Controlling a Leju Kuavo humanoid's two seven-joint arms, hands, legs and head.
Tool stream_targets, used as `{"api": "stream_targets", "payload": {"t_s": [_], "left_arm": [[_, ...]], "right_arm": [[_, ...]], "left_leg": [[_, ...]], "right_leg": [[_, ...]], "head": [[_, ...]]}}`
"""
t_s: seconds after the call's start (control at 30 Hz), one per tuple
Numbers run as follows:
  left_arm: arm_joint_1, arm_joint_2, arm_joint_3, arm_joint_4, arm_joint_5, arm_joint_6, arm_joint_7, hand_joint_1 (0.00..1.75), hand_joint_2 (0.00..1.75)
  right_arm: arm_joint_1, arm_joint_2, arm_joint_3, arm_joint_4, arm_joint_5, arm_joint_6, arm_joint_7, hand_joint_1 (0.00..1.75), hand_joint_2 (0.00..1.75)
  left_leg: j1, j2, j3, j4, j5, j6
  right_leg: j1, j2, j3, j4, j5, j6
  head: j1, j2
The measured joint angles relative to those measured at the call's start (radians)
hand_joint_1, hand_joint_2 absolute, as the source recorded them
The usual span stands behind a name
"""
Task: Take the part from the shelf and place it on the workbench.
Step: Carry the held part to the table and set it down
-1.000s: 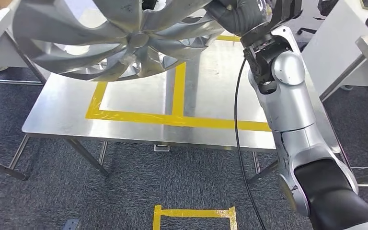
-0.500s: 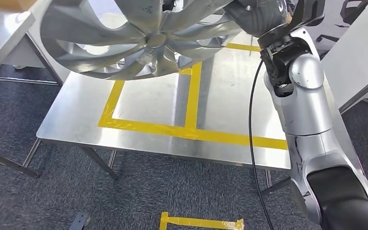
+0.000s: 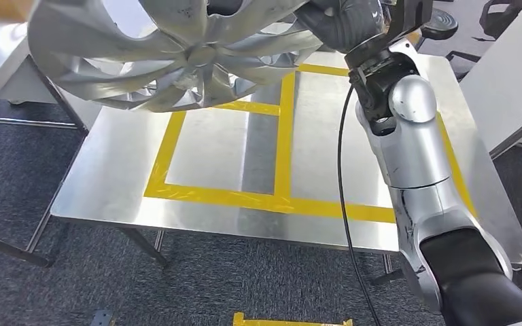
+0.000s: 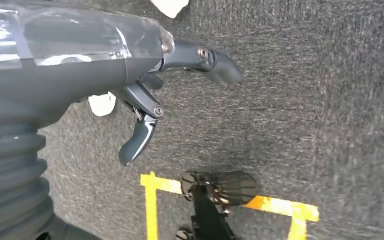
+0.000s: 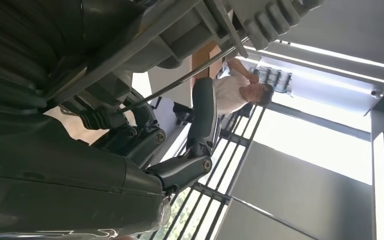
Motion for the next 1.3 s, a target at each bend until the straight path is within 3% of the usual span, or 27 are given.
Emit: {"api": "stream_targets", "payload": {"t_s": [0.07,0.13,0.17,0.2,0.27,0.33,0.37,0.4,0.5,0.57,0.67,0.7,0.73,0.8,0.83,0.9,0.97,1.13,1.3], "left_arm": [[0.001,0.0,0.0,0.0,0.0,0.001,-0.001,0.0,1.75],[0.006,-0.001,0.0,0.001,0.0,0.001,-0.001,0.0,1.75],[0.007,-0.001,0.0,0.001,0.0,0.001,-0.001,0.0,1.75],[0.008,-0.001,0.0,0.001,0.0,0.001,-0.001,0.0,1.75],[0.008,-0.001,0.0,0.001,0.0,0.002,-0.001,0.0,1.75],[0.005,-0.007,0.0,0.0,0.0,0.002,-0.001,0.0,1.75],[0.003,-0.009,0.0,0.0,0.0,0.002,-0.001,0.0,1.75],[0.001,-0.011,0.001,0.0,0.0,0.001,-0.001,0.0,1.75],[-0.005,-0.014,0.001,-0.002,0.0,0.001,-0.001,0.0,1.75],[-0.006,-0.014,0.0,-0.003,0.0,0.001,-0.001,0.0,1.75],[-0.004,-0.009,0.0,-0.003,0.0,0.002,-0.001,0.0,1.75],[-0.003,-0.008,0.0,-0.003,0.0,0.002,-0.001,0.0,1.75],[-0.002,-0.006,0.0,-0.003,0.0,0.002,-0.001,0.0,1.75],[-0.002,-0.004,0.0,-0.003,-0.001,0.002,0.0,0.0,1.75],[-0.002,-0.003,0.001,-0.003,-0.001,0.001,0.001,0.0,1.75],[-0.002,-0.001,0.001,-0.002,-0.002,0.0,0.001,0.0,1.75],[0.0,0.001,0.0,-0.001,-0.003,-0.001,-0.001,0.0,1.75],[0.001,-0.002,0.0,0.0,-0.002,-0.009,-0.004,0.0,1.75],[0.0,0.001,0.001,0.001,-0.001,0.007,0.009,0.0,1.75]], "right_arm": [[-0.002,0.001,0.0,0.002,-0.001,-0.001,0.001,1.75,1.75],[0.007,0.003,0.0,0.006,-0.002,-0.003,0.001,1.75,1.75],[0.012,0.003,0.0,0.01,-0.001,-0.003,0.002,1.75,1.75],[0.015,0.003,0.0,0.012,-0.001,-0.003,0.003,1.75,1.75],[0.01,0.003,0.0,0.014,0.0,-0.002,0.004,1.75,1.75],[0.0,0.003,-0.001,0.014,-0.001,-0.003,0.004,1.75,1.75],[-0.006,0.003,-0.001,0.014,-0.002,-0.003,0.003,1.75,1.75],[-0.013,0.004,-0.001,0.013,-0.002,-0.003,0.003,1.75,1.75],[-0.03,0.004,0.0,0.007,0.0,-0.002,0.004,1.75,1.75],[-0.037,0.006,0.0,0.005,-0.001,-0.003,0.004,1.75,1.75],[-0.036,0.009,0.0,0.006,-0.002,-0.003,0.004,1.75,1.75],[-0.032,0.009,0.0,0.006,-0.001,-0.003,0.004,1.75,1.75],[-0.029,0.009,0.0,0.006,-0.001,-0.002,0.004,1.75,1.75],[-0.026,0.008,0.0,0.006,-0.001,-0.001,0.004,1.75,1.75],[-0.025,0.008,0.0,0.006,-0.001,-0.001,0.003,1.75,1.75],[-0.02,0.007,0.0,0.006,-0.001,0.0,0.001,1.75,1.75],[-0.014,0.007,0.0,0.006,0.001,-0.001,0.001,1.75,1.75],[-0.008,0.007,-0.002,0.006,0.001,-0.009,0.005,1.75,1.75],[0.001,0.0,0.0,0.01,0.022,0.002,0.008,1.75,1.75]], "left_leg": [[0.002,-0.002,0.018,-0.007,-0.007,0.007],[0.0,-0.001,0.041,-0.015,-0.017,0.012],[-0.003,-0.002,0.053,-0.018,-0.024,0.014],[-0.006,-0.002,0.065,-0.02,-0.031,0.015],[-0.017,-0.003,0.088,-0.026,-0.044,0.019],[-0.021,-0.003,0.109,-0.042,-0.05,0.02],[-0.019,-0.002,0.117,-0.054,-0.049,0.017],[-0.015,-0.001,0.122,-0.064,-0.046,0.012],[-0.012,-0.007,0.138,-0.072,-0.044,-0.002],[-0.013,-0.019,0.107,-0.014,-0.072,-0.006],[-0.011,-0.024,-0.003,0.138,-0.115,-0.017],[-0.01,-0.021,-0.026,0.15,-0.102,-0.021],[-0.008,-0.018,-0.034,0.129,-0.067,-0.026],[-0.006,-0.013,-0.017,0.037,0.021,-0.039],[-0.007,-0.011,-0.007,-0.005,0.036,-0.04],[-0.013,-0.008,0.0,-0.022,0.025,-0.017],[-0.016,-0.007,0.0,-0.017,0.019,0.012],[-0.017,-0.018,-0.001,-0.016,0.018,0.016],[-0.019,-0.026,-0.002,-0.018,0.013,0.022]], "right_leg": [[0.0,-0.002,-0.042,0.088,-0.03,0.006],[0.0,-0.003,-0.112,0.212,-0.071,0.006],[0.001,-0.003,-0.14,0.248,-0.074,0.001],[0.004,-0.003,-0.16,0.255,-0.056,-0.007],[0.018,-0.002,-0.161,0.173,0.043,-0.04],[0.035,-0.002,-0.142,0.072,0.133,-0.081],[0.044,-0.002,-0.131,0.037,0.152,-0.095],[0.049,-0.003,-0.117,0.016,0.152,-0.103],[0.051,-0.007,-0.055,-0.068,0.14,-0.115],[0.046,-0.012,-0.026,-0.096,0.137,-0.113],[0.044,-0.008,-0.012,-0.094,0.12,-0.099],[0.042,-0.007,-0.007,-0.089,0.112,-0.093],[0.04,-0.006,-0.002,-0.081,0.101,-0.087],[0.032,-0.005,0.007,-0.061,0.075,-0.069],[0.03,-0.004,0.007,-0.047,0.062,-0.06],[0.03,0.0,-0.004,-0.024,0.045,-0.046],[0.029,0.001,-0.012,-0.012,0.036,-0.041],[0.028,-0.001,-0.006,-0.019,0.037,-0.053],[0.026,-0.002,-0.003,-0.022,0.038,-0.054]], "head": [[0.013,0.0],[0.025,0.0],[0.03,0.0],[0.035,0.0],[0.05,0.0],[0.05,0.0],[0.048,0.0],[0.045,0.0],[0.053,0.0],[0.048,0.0],[0.031,0.0],[0.027,0.0],[0.024,0.0],[0.016,0.0],[0.01,0.0],[0.001,0.0],[0.001,0.0],[0.015,0.0],[0.023,0.0]]}}
